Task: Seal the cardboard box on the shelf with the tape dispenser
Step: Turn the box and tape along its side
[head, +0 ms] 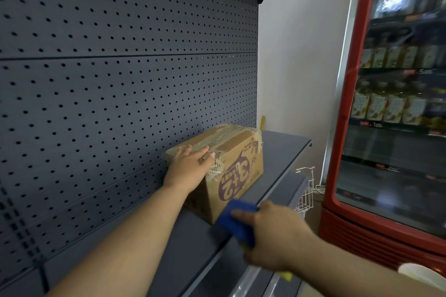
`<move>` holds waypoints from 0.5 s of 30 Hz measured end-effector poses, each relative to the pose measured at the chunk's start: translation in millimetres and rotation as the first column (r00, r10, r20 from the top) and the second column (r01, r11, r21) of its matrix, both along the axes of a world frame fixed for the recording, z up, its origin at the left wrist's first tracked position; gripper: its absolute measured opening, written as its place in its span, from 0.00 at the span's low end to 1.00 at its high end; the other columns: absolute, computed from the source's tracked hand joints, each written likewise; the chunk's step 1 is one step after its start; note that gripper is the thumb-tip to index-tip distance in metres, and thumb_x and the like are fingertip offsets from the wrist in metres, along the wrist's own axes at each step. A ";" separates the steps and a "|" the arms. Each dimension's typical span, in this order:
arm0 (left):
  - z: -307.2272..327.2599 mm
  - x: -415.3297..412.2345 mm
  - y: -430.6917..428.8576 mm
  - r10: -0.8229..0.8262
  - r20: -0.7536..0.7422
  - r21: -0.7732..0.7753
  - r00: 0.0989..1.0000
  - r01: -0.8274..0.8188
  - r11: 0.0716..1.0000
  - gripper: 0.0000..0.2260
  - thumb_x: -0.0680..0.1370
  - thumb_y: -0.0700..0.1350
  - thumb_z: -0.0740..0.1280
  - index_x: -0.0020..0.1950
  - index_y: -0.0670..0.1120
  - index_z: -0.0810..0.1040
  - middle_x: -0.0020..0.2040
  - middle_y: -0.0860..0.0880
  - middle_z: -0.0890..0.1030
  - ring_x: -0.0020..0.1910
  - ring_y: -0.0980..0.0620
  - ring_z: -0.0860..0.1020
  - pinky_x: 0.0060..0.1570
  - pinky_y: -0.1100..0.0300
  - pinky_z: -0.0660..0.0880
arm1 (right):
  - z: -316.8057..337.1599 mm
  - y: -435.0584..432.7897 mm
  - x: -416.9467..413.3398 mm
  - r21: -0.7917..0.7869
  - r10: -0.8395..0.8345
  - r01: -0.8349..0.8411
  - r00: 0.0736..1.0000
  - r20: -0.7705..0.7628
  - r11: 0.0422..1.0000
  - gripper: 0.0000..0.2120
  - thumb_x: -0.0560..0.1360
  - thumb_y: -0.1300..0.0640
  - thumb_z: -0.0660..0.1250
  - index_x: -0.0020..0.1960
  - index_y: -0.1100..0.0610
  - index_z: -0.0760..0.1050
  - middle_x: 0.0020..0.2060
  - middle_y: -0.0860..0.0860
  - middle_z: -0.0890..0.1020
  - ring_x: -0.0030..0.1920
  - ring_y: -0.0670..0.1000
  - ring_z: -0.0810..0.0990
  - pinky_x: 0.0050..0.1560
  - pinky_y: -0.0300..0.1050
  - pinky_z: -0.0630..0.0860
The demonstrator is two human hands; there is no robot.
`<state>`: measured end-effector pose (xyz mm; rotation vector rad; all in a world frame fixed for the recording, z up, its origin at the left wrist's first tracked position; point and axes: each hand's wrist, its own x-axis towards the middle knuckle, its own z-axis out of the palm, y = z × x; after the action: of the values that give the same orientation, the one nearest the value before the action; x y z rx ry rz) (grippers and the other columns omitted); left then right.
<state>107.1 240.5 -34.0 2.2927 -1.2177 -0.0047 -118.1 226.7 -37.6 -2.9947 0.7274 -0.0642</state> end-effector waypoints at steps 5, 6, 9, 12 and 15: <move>-11.9 -6.8 0.4 -0.097 0.162 -0.220 0.982 0.132 0.967 0.31 0.71 0.68 0.47 0.68 0.57 0.71 0.75 0.52 0.63 0.77 0.45 0.48 0.71 0.49 0.35 | 34.4 -49.4 -8.8 -0.031 -0.222 0.243 0.925 0.309 0.969 0.32 0.69 0.35 0.61 0.71 0.35 0.55 0.44 0.50 0.67 0.44 0.52 0.75 0.47 0.46 0.76; -14.7 -10.8 -0.5 -0.136 0.223 -0.258 0.965 0.193 0.947 0.31 0.70 0.67 0.48 0.66 0.55 0.73 0.73 0.53 0.67 0.77 0.47 0.53 0.70 0.49 0.35 | 41.2 -54.7 -9.9 -0.035 -0.235 0.260 0.913 0.333 0.965 0.33 0.69 0.35 0.62 0.71 0.35 0.55 0.43 0.50 0.67 0.44 0.53 0.75 0.45 0.45 0.75; -23.9 -16.1 -1.8 -0.179 0.351 -0.265 0.919 0.281 0.922 0.28 0.71 0.63 0.52 0.65 0.53 0.74 0.68 0.54 0.73 0.74 0.51 0.60 0.69 0.49 0.34 | 53.3 -65.3 -12.3 -0.037 -0.258 0.294 0.886 0.386 0.955 0.34 0.68 0.37 0.64 0.71 0.35 0.55 0.40 0.49 0.65 0.42 0.53 0.72 0.43 0.45 0.72; -26.0 -8.4 0.9 -0.157 0.348 -0.238 0.924 0.250 0.939 0.30 0.69 0.64 0.51 0.68 0.56 0.69 0.70 0.55 0.72 0.73 0.52 0.63 0.70 0.51 0.35 | 57.0 -72.9 -13.8 -0.041 -0.237 0.281 0.871 0.430 0.959 0.34 0.68 0.39 0.65 0.71 0.35 0.55 0.37 0.47 0.64 0.40 0.52 0.71 0.40 0.44 0.70; -27.4 -8.7 -0.4 -0.136 0.349 -0.259 0.927 0.235 0.937 0.28 0.69 0.63 0.54 0.66 0.56 0.73 0.68 0.54 0.74 0.71 0.51 0.67 0.71 0.51 0.38 | 58.3 -77.7 -17.0 -0.029 -0.212 0.254 0.857 0.470 0.967 0.35 0.67 0.39 0.65 0.71 0.34 0.56 0.40 0.49 0.68 0.41 0.52 0.72 0.38 0.43 0.69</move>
<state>98.4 240.1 -61.4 1.9562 -1.4877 0.4762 -135.1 148.9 20.7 -2.7678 1.0321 -0.8145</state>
